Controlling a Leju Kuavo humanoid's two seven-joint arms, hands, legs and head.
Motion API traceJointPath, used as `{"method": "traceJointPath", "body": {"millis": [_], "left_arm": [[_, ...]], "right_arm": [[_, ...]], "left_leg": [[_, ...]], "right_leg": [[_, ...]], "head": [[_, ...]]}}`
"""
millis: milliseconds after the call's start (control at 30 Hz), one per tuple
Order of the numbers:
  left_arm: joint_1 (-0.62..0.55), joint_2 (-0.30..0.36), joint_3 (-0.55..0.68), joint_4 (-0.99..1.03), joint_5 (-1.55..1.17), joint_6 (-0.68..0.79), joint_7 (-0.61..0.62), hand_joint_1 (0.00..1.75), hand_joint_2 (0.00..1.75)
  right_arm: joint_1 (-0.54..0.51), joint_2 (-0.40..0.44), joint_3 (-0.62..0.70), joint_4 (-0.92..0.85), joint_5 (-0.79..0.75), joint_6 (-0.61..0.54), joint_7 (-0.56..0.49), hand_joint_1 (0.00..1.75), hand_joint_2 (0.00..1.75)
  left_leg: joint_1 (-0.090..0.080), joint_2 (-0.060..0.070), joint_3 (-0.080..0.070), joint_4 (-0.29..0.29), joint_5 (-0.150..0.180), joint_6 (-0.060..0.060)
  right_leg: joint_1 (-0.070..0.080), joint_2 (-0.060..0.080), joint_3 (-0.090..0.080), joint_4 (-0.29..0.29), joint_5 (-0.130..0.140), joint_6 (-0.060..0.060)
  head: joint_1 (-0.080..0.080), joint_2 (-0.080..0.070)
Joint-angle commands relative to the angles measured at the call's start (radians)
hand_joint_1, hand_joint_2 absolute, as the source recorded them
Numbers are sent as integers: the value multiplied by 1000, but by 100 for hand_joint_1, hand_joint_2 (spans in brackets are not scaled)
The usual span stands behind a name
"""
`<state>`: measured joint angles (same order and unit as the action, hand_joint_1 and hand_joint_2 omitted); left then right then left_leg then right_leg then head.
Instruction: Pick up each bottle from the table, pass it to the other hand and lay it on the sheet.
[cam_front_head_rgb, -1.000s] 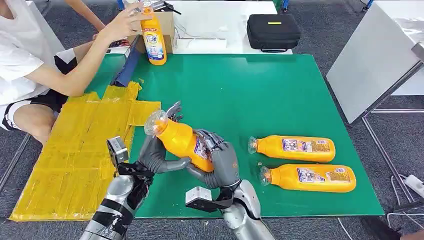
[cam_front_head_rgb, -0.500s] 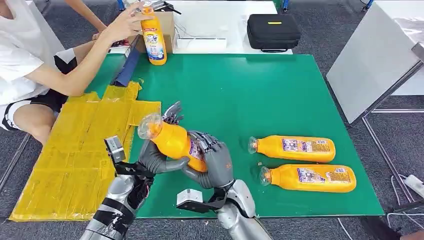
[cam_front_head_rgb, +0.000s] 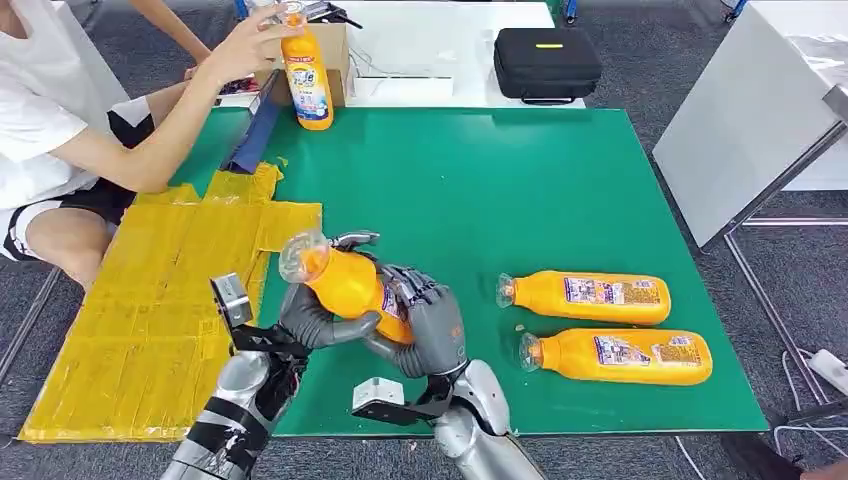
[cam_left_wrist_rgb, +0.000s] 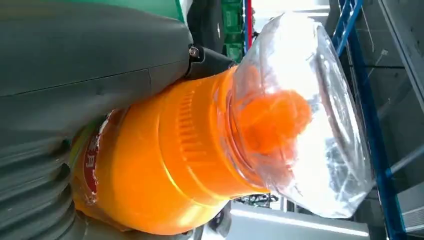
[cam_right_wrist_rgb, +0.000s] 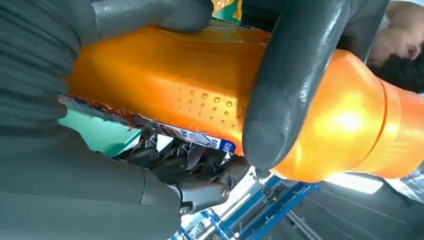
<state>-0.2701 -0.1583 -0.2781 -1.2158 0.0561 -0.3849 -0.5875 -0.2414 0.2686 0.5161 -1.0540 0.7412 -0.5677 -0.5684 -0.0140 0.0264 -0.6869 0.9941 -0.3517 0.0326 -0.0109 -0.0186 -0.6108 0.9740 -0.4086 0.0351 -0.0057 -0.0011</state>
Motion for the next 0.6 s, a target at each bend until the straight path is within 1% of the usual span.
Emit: {"method": "traceJointPath", "body": {"millis": [33, 67, 100, 133, 167, 200, 267, 300, 333, 367, 433, 467, 500, 533, 567, 600], "left_arm": [[-32, 9, -52, 37, -28, 38, 17, 175, 175], [-33, 9, -52, 36, -30, 40, 18, 175, 175], [-34, 10, -54, 34, -42, 58, 23, 175, 175], [-35, 8, -52, 34, -46, 66, 25, 175, 175], [-36, 7, -50, 34, -47, 70, 26, 175, 175], [-37, 6, -50, 35, -60, 90, 31, 175, 175], [-37, 6, -50, 35, -60, 90, 31, 175, 175], [-37, 6, -50, 35, -60, 90, 31, 175, 175], [-37, 6, -50, 35, -60, 90, 31, 175, 175], [-37, 6, -50, 35, -60, 90, 31, 175, 175], [-37, 6, -50, 35, -60, 90, 31, 175, 175], [-38, 6, -48, 35, -66, 100, 31, 175, 175], [-38, 4, -48, 33, -86, 129, 32, 175, 175], [-39, 3, -45, 31, -102, 150, 33, 175, 175], [-41, 2, -42, 25, -139, 195, 32, 175, 175], [-41, 1, -39, 18, -172, 234, 33, 175, 175]], "right_arm": [[1, -21, 43, 18, 8, -10, 10, 173, 175], [2, -22, 41, 14, 7, -10, 10, 175, 175], [6, -23, 34, 2, 7, -15, 11, 175, 175], [9, -23, 31, -5, 8, -18, 11, 175, 175], [11, -24, 29, -11, 8, -20, 11, 175, 175], [15, -22, 24, -22, 10, -28, 13, 175, 175], [15, -22, 24, -22, 10, -28, 13, 175, 175], [15, -22, 24, -22, 10, -28, 13, 175, 175], [15, -22, 24, -22, 10, -28, 13, 175, 175], [15, -22, 24, -22, 10, -28, 13, 175, 175], [15, -22, 24, -22, 10, -28, 13, 175, 175], [17, -21, 23, -25, 9, -29, 14, 175, 175], [23, -19, 17, -38, 0, -34, 11, 175, 175], [31, -19, 13, -55, -9, -35, 6, 127, 175], [41, -18, 9, -83, -19, -44, -1, 17, 175], [53, -20, 7, -117, -28, -42, -2, 0, 175]], "left_leg": [[2, -4, 9, 1, -5, -4], [1, -3, 6, 0, -2, -2], [2, -4, 8, 1, -4, -3], [1, -3, 4, 0, -1, -2], [2, -4, 7, 1, -4, -3], [1, -3, 3, 0, -1, -2], [2, -5, 9, 2, -5, -4], [1, -4, 6, 1, -3, -3], [1, -4, 8, 1, -4, -3], [1, -2, 5, 0, -2, -2], [2, -3, 8, 2, -4, -4], [1, -3, 5, 0, -2, -2], [1, -3, 6, 1, -3, -3], [1, -3, 3, 0, -1, -2], [1, -3, 5, 1, -3, -3], [2, -4, 7, 2, -4, -4]], "right_leg": [[1, 0, 10, 0, -4, -2], [0, -1, 6, -1, -2, -1], [1, 0, 9, 0, -3, -2], [0, -1, 4, -1, -2, -1], [1, 0, 8, 0, -4, -2], [0, -1, 4, -1, -1, -1], [1, -1, 10, 1, -5, -2], [0, -1, 6, 0, -3, -1], [0, 0, 8, 0, -4, -2], [0, 0, 6, -1, -2, -1], [1, 0, 9, 0, -4, -2], [0, 0, 5, 0, -2, -1], [1, 0, 7, 0, -3, -1], [0, 0, 3, 0, -1, -1], [0, 0, 6, 0, -3, -1], [1, 0, 8, 1, -4, -2]], "head": [[0, 0], [0, 0], [0, 0], [0, 0], [0, 0], [0, 0], [0, 0], [0, 0], [0, 0], [0, 0], [0, 0], [0, 0], [0, 0], [0, 0], [0, 0], [0, 0]]}}
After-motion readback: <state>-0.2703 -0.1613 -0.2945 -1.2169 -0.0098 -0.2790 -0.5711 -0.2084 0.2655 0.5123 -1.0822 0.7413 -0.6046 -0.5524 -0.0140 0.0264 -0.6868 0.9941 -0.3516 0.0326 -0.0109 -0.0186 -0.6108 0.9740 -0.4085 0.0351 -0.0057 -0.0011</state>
